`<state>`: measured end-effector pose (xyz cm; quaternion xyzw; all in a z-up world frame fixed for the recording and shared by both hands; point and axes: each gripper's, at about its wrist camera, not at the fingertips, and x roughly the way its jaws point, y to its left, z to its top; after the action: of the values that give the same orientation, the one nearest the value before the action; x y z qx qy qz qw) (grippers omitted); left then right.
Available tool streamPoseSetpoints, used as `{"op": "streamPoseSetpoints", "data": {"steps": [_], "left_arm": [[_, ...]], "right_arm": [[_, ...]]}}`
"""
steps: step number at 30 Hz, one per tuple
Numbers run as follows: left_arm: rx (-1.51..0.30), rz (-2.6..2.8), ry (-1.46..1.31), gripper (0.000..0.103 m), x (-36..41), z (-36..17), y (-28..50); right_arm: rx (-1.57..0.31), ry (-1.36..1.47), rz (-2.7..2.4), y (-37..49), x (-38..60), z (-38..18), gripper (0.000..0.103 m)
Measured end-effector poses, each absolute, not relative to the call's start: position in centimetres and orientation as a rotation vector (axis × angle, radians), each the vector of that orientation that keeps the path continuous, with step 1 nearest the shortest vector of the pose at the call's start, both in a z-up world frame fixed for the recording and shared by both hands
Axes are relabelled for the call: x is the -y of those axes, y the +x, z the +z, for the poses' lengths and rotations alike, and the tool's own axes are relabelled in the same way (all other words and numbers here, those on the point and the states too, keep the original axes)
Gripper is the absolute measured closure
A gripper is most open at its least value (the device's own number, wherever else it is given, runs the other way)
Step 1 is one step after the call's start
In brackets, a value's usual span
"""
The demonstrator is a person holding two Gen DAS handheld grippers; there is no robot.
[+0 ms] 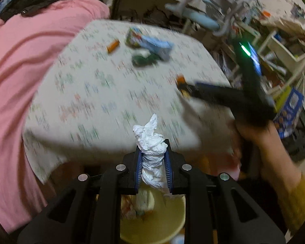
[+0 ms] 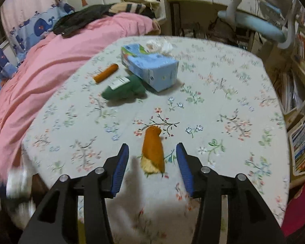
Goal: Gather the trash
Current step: 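Carry the tissue to the yellow bin and open both tools over it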
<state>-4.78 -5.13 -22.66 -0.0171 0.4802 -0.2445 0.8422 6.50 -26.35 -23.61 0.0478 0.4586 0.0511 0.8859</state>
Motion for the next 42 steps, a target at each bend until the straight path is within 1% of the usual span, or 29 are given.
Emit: {"op": "streamPoseSetpoints", "data": {"steps": [2,3,4,5,6,7,8,9,10,11,12,17,18,21,24,26,27,28,32,34,36,42], "left_arm": [[-1.06,-0.529,-0.013,0.084,5.5,-23.9,-6.3],[-1.075,-0.533,-0.01,0.084,5.6,-24.4,-6.8],[-1.101,-0.536,-0.006,0.084,5.7,-25.1,-7.4],[-1.124,-0.538,0.0,0.084,5.7,-25.6,-7.9],[-1.155,-0.541,0.016,0.084,5.9,-26.3,-8.5],[-1.174,-0.545,0.027,0.083,6.0,-26.8,-8.8],[-1.194,-0.547,0.039,0.08,6.1,-27.2,-9.1],[-1.22,-0.55,0.052,0.073,6.2,-27.7,-9.4],[-1.227,-0.545,0.059,0.069,6.2,-27.8,-9.6],[-1.223,-0.537,0.061,0.061,6.1,-27.7,-9.7],[-1.21,-0.526,0.058,0.055,5.9,-27.5,-9.9],[-1.117,-0.454,-0.04,0.045,3.2,-25.5,-9.7],[-1.097,-0.433,-0.066,0.042,2.5,-25.1,-9.6],[-1.035,-0.385,-0.177,0.039,-0.1,-23.4,-8.9],[-0.985,-0.361,-0.224,0.037,-1.4,-21.8,-8.7],[-0.956,-0.352,-0.23,0.036,-2.2,-20.4,-8.7],[-0.949,-0.346,-0.232,0.036,-2.6,-19.8,-8.8],[-0.941,-0.341,-0.236,0.036,-2.7,-19.4,-8.9],[-0.932,-0.315,-0.251,0.035,-3.4,-18.5,-9.5],[-0.939,-0.321,-0.245,0.035,-3.4,-18.1,-10.3],[-0.939,-0.334,-0.216,0.035,-3.0,-17.8,-10.9],[-0.943,-0.375,-0.205,0.035,-2.4,-17.0,-11.2]], "right_arm": [[-0.951,0.088,0.102,6.9,26.1,-23.8,0.056],[-0.951,0.08,0.101,7.0,25.9,-23.8,0.06],[-0.948,0.068,0.097,7.1,25.7,-23.8,0.069],[-0.948,0.059,0.088,7.1,25.7,-23.8,0.074],[-0.949,0.057,0.083,7.1,25.7,-23.8,0.082],[-0.954,0.074,0.091,7.0,25.9,-23.7,0.083],[-0.957,0.081,0.095,6.8,26.0,-23.6,0.084],[-0.958,0.087,0.104,6.3,26.0,-23.5,0.085],[-0.959,0.095,0.115,6.1,26.0,-23.3,0.085],[-0.956,0.11,0.131,5.3,25.9,-23.0,0.085],[-0.952,0.117,0.147,4.5,25.7,-22.6,0.085],[-0.941,0.119,0.243,-0.2,23.6,-20.5,0.085],[-0.954,0.134,0.274,-1.9,22.9,-20.6,0.085],[-1.03,0.146,0.339,-5.3,20.8,-22.1,0.085],[-1.16,0.128,0.379,-7.2,18.7,-24.9,0.082],[-1.214,0.097,0.379,-7.9,17.8,-26.1,0.073],[-1.219,0.088,0.371,-7.9,17.8,-26.2,0.065],[-1.22,0.089,0.365,-7.9,17.8,-26.1,0.062],[-1.157,0.144,0.329,-7.5,19.3,-23.9,0.061],[-1.104,0.182,0.311,-7.5,20.1,-22.3,0.057],[-1.04,0.217,0.289,-7.8,21.0,-20.5,0.055],[-0.93,0.313,0.225,-8.4,23.1,-17.5,0.053]]}}
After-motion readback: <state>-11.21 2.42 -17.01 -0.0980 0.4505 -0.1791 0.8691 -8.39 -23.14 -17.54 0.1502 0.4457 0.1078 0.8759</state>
